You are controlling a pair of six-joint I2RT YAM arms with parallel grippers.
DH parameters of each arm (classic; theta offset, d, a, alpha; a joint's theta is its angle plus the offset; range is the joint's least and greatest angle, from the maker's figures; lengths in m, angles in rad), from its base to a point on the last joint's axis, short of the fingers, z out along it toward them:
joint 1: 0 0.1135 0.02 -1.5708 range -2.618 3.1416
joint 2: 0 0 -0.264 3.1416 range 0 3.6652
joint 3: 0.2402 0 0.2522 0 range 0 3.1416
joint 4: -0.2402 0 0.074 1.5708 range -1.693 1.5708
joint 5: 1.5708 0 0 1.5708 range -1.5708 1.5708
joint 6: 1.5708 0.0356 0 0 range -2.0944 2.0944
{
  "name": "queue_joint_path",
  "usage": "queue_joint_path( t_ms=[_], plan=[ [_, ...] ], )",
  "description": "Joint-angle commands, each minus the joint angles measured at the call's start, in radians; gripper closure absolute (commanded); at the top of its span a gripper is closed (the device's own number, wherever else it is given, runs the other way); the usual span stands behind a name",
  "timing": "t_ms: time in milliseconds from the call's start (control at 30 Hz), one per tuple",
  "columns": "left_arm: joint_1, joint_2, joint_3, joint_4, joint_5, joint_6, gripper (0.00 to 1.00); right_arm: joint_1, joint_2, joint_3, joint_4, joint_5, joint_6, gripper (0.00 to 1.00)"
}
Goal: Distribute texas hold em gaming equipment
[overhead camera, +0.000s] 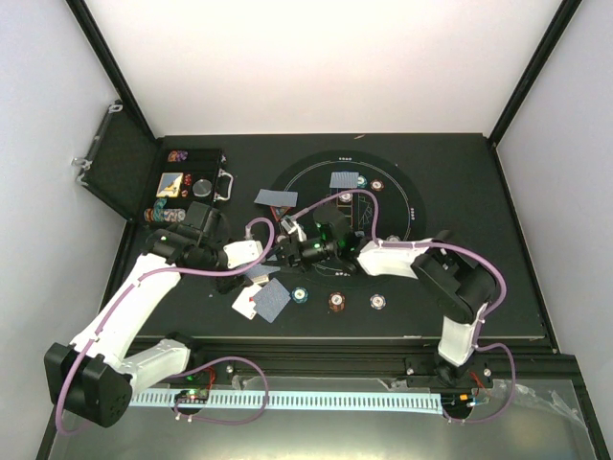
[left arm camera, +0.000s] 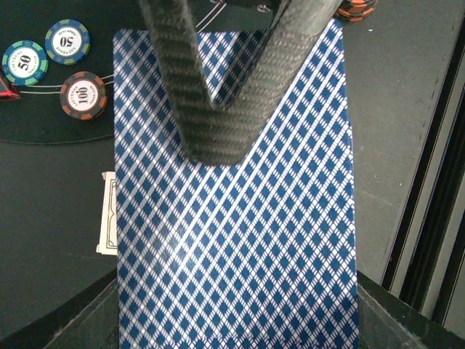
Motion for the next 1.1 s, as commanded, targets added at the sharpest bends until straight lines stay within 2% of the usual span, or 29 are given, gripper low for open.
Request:
queue_joint_path(
  t_ms=[0,233,533,767,933,1067],
  plan=[
    [0.004,-0.008,0.033,0.006,0.029,0.009,0.99,-0.012,-0.037,-0.041,-0.054,0.048,-0.011,0.63],
    [0.004,-0.008,0.026,0.007,0.016,0.011,0.98,-0.016,-0.096,-0.039,-0.077,0.059,-0.015,0.85],
    [0.004,-0.005,0.019,0.012,0.018,0.009,0.98,-0.046,-0.15,-0.036,-0.201,0.077,-0.096,0.99],
    [0.004,-0.001,0.013,0.017,0.013,0.011,0.98,-0.127,-0.177,-0.017,-0.233,0.047,-0.116,0.99],
    [0.004,0.003,0.012,0.017,0.01,0.012,0.98,-0.281,-0.159,0.07,-0.34,0.037,-0.208,0.99],
    [0.004,0.007,0.013,0.015,0.01,0.012,0.98,-0.425,-0.041,0.237,-0.473,0.073,-0.313,0.99]
  ],
)
